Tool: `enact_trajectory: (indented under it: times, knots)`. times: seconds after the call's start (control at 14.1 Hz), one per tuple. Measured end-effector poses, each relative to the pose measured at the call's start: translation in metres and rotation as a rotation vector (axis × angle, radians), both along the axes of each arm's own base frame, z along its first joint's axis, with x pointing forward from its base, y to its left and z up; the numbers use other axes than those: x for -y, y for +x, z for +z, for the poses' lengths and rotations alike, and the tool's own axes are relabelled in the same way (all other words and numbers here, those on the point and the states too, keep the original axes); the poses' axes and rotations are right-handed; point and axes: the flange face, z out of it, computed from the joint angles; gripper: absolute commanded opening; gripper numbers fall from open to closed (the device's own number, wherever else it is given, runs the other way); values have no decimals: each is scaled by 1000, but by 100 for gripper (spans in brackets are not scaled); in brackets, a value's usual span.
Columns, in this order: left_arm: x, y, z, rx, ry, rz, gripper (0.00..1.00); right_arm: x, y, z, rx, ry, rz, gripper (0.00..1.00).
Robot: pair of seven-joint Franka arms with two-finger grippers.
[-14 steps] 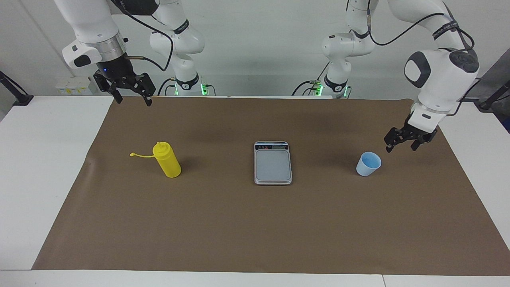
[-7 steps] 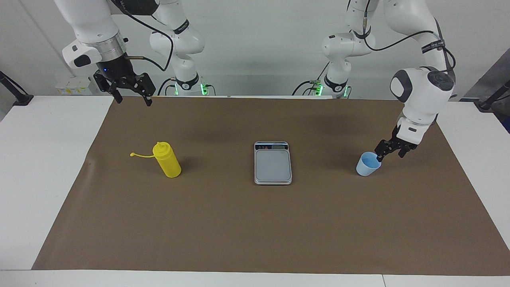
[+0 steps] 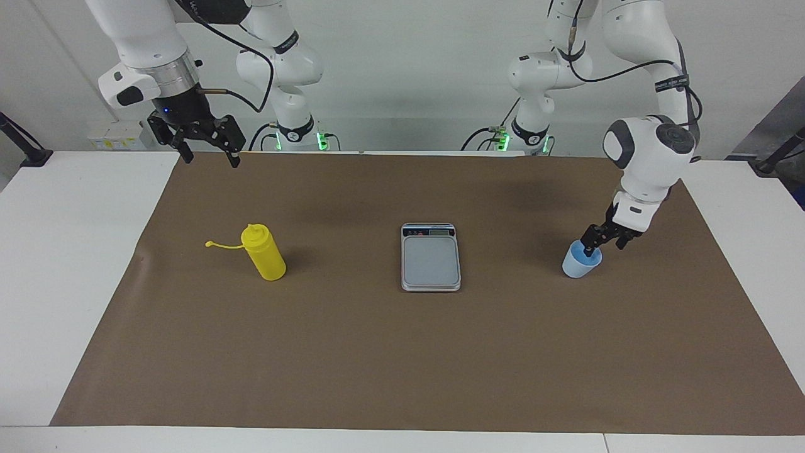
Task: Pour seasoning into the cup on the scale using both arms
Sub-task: 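Reach the left gripper to the light-blue cup and grasp it, then lift the blue cup with the left gripper and lower it onto the scale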
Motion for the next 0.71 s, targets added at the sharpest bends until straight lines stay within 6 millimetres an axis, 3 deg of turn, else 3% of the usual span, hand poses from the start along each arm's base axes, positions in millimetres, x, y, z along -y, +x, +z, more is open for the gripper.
enact_trajectory:
  times: [0.14,0.21,0.35,0.5,0.71]
  knots:
    - [1,-4,-6,-8,-2,16,95,0,0,0,0,0,0,100]
    - [3,-5,-6,-10,-3,24,79,0,0,0,0,0,0,100]
    - [7,-6,-7,-12,-4,26,34,0,0,0,0,0,0,100]
    - [8,-7,-6,-17,-4,28,0,0,0,0,0,0,0,100]
    - [8,-7,-5,-23,-5,30,0,0,0,0,0,0,0,100]
